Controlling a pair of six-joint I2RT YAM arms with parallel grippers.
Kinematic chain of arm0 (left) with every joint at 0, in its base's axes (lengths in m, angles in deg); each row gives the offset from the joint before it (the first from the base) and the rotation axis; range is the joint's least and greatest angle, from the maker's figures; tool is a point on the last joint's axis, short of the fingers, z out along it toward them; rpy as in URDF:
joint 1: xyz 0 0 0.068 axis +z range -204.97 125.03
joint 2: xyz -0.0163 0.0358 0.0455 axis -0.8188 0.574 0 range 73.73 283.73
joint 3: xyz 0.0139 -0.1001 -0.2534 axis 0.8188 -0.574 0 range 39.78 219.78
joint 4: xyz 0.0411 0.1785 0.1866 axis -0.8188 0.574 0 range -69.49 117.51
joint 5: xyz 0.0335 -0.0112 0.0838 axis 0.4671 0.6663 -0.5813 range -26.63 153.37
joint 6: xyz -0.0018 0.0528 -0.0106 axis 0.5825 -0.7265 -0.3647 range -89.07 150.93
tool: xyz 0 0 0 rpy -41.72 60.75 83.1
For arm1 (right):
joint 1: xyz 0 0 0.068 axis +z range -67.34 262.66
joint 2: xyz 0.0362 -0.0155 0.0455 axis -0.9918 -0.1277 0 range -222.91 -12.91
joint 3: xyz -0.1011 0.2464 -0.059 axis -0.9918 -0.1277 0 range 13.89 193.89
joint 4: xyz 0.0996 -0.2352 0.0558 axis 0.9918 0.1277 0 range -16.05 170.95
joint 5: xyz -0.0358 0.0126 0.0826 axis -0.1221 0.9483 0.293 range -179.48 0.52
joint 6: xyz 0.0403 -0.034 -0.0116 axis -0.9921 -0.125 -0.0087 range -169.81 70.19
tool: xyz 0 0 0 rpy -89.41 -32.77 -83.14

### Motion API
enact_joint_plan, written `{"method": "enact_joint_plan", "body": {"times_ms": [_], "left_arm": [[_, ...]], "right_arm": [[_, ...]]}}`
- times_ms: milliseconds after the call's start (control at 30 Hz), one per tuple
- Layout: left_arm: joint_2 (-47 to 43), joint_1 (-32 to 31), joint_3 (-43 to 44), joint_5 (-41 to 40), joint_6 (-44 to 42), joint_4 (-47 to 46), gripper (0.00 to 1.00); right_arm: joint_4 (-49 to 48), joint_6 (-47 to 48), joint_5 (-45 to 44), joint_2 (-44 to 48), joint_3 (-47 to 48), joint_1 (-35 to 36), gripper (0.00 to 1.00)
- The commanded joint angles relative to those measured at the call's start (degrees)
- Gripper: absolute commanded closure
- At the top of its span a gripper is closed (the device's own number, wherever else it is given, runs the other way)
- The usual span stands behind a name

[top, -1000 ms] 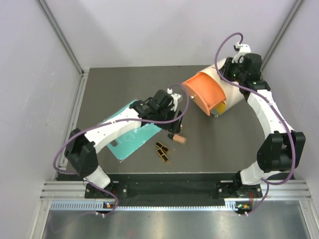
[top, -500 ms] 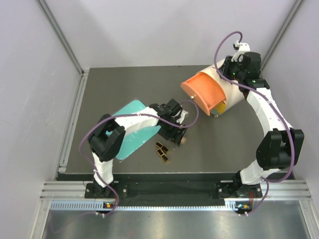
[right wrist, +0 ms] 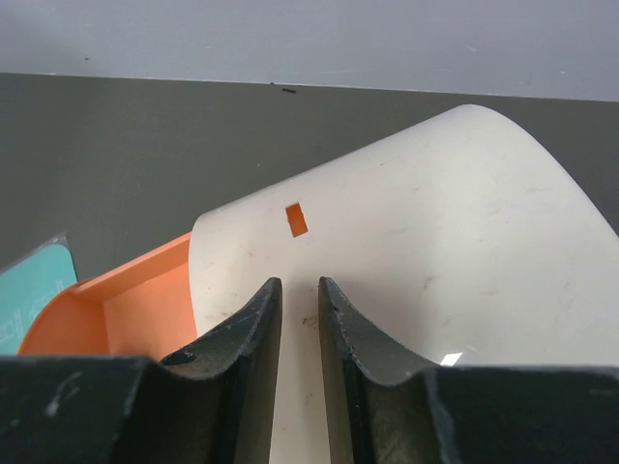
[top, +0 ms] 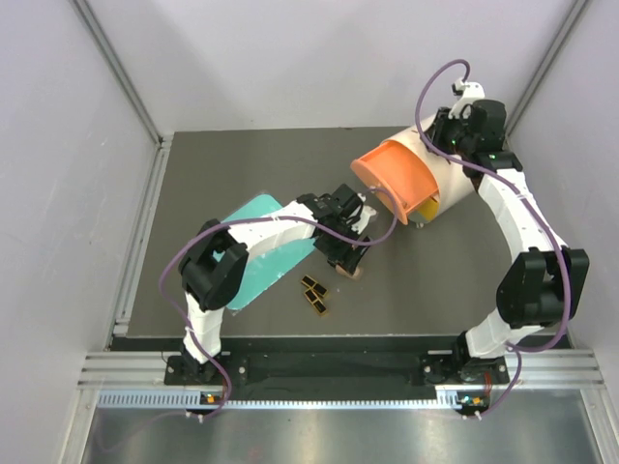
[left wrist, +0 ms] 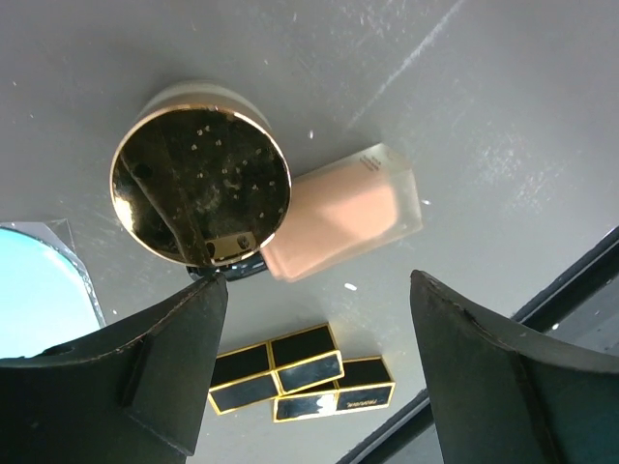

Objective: Organize the makeup

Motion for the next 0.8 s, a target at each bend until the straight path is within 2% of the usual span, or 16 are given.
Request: {"method": "enact_joint_plan", "body": {"times_ms": [0, 467, 600, 767], "left_arm": [[0.1, -0.4, 1.1, -0.2, -2.6, 1.4, 0.19], [-0.8, -0.9, -4.8, 4.0, -3.3, -6.3, 0.19], [-4.4, -0.9, -9.1, 3.2, -3.0, -10.3, 0.18], [-4.2, -1.2, -11.3, 1.4, -1.7, -12.6, 0.18]], "right_arm": [[18.7, 1.1, -1.4, -5.4, -3.0, 0.4, 0.76], [18.9, 1.1, -1.3, -5.0, -3.2, 0.5, 0.76], [18.8, 1.2, -1.3, -4.8, -3.7, 0.5, 0.76], [18.8, 1.2, -1.1, -4.6, -3.9, 0.4, 0.76]]}}
